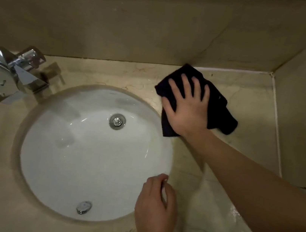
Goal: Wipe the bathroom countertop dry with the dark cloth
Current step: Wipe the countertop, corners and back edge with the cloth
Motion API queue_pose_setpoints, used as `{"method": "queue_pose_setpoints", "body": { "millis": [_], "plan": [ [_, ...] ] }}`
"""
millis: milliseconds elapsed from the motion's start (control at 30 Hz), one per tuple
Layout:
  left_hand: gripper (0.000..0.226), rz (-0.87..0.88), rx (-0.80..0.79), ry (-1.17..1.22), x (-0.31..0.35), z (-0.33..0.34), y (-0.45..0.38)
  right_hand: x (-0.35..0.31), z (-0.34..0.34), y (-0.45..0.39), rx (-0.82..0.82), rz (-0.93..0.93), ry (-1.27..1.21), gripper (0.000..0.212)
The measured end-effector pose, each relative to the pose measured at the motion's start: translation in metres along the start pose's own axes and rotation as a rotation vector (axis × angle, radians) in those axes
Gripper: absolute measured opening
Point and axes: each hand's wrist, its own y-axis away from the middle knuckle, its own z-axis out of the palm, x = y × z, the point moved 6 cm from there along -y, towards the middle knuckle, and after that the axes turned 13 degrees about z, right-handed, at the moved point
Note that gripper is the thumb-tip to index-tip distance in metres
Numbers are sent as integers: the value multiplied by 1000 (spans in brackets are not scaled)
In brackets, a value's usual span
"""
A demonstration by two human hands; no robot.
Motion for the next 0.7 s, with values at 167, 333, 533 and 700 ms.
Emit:
{"method": "queue_pose_setpoints", "body": {
  "millis": [167, 333, 533, 700],
  "plan": [
    [31, -20, 16, 24, -2, 0, 2, 13, -5, 12, -18, -189, -16, 59],
    [28, -73, 29, 47, 1, -1, 1, 119, -22, -8, 63, 205, -5, 63],
    [26, -87, -9, 60, -2, 4, 1, 145, -26, 18, 44, 348, -45, 67],
    [41, -68, -27, 49, 0, 2, 0, 123, -25, 151, -8, 322, -53, 64]
  ]
}}
